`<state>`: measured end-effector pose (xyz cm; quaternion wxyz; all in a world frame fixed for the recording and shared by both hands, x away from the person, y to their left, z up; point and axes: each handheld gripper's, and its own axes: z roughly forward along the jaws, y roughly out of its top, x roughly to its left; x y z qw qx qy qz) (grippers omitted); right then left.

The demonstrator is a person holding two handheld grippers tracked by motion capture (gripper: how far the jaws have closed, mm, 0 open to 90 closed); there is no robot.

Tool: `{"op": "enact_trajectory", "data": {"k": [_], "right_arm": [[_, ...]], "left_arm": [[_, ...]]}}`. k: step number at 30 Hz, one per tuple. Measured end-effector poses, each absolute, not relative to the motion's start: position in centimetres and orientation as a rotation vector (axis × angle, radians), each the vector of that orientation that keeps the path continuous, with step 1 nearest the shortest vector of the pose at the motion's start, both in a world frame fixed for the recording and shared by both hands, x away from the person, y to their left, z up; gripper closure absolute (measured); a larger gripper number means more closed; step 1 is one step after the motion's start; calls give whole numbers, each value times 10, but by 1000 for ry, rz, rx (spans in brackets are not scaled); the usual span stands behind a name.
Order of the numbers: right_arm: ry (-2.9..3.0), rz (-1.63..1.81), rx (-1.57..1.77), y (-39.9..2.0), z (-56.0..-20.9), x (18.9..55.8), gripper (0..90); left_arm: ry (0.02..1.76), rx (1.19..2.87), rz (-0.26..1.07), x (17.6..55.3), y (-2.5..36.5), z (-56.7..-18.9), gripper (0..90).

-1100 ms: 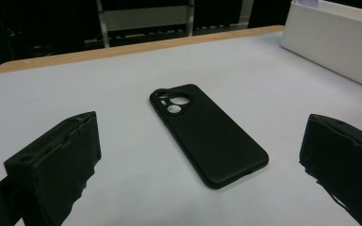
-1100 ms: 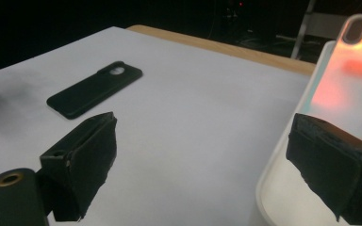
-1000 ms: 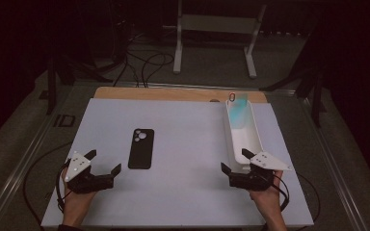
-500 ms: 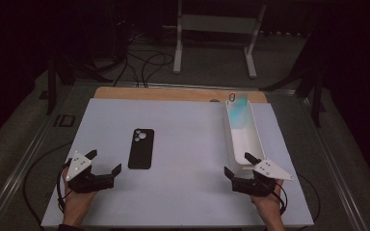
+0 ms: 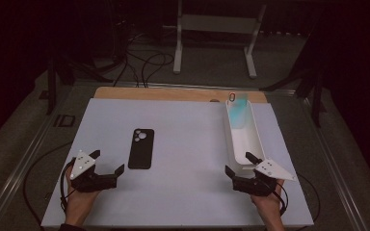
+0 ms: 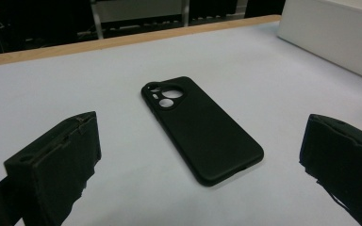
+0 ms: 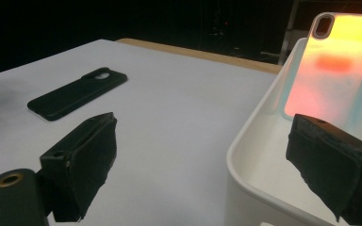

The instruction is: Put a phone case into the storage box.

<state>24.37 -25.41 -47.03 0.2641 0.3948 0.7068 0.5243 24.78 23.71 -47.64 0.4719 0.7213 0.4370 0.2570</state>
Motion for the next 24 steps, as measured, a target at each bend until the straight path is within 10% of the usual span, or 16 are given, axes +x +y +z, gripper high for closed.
{"op": "enact_trajectory", "data": {"k": [24], "right_arm": [[1901, 1408, 1080, -251, -469, 248, 92]], "left_arm": [[1105, 1898, 576, 280, 196, -482, 0]]}}
